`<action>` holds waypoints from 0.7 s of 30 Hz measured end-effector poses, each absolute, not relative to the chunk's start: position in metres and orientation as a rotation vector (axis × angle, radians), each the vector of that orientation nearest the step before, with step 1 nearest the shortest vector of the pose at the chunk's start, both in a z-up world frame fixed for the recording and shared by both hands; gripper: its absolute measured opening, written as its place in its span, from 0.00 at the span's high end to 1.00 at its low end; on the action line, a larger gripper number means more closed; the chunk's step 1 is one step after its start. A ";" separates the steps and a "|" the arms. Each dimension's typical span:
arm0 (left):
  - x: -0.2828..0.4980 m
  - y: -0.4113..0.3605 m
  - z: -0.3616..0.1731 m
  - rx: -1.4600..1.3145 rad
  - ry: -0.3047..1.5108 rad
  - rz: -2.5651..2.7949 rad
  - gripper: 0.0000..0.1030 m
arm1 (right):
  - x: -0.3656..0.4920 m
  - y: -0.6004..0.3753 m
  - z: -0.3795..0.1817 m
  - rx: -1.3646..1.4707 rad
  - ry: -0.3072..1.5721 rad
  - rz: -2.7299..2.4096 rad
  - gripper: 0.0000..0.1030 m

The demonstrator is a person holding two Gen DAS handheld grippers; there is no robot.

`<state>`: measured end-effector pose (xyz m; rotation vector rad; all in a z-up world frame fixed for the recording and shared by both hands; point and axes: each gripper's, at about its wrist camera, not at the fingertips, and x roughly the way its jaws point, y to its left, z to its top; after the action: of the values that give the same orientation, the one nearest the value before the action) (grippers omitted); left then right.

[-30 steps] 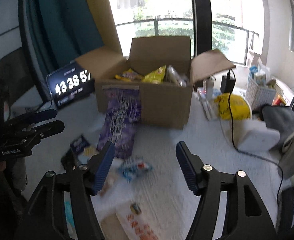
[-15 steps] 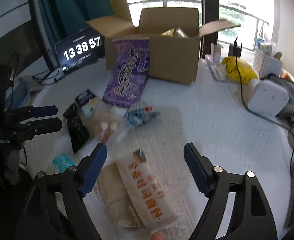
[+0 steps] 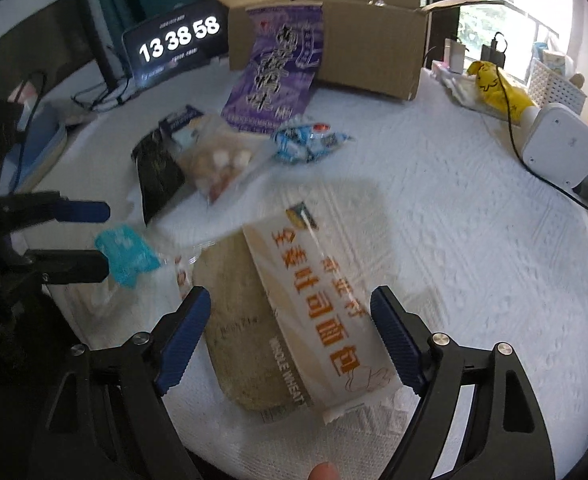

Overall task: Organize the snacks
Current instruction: 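Grasp the clear blue-labelled bag with the left tool while the right tool grasps the whole wheat bread package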

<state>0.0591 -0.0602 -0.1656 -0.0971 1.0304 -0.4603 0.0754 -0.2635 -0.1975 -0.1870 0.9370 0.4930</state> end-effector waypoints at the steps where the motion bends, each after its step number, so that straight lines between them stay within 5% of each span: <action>1: 0.059 -0.063 -0.169 -0.082 1.047 -0.464 0.15 | 0.075 -0.263 -0.198 -0.197 0.932 0.496 0.17; 9: 0.051 -0.081 -0.183 0.059 1.043 -0.467 0.15 | 0.082 -0.264 -0.211 -0.130 0.926 0.492 0.09; 14: 0.050 -0.079 -0.182 0.088 1.007 -0.445 0.34 | 0.080 -0.264 -0.214 -0.089 0.904 0.464 0.09; 15: 0.050 -0.077 -0.181 0.082 1.002 -0.447 0.41 | 0.079 -0.263 -0.213 -0.090 0.904 0.458 0.10; 21: 0.051 -0.073 -0.175 0.079 0.978 -0.453 0.43 | 0.075 -0.262 -0.207 -0.105 0.889 0.462 0.25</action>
<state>0.0512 -0.0731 -0.1745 0.0791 0.9779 -0.4528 0.0748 -0.2618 -0.2072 -0.1052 0.8886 0.4624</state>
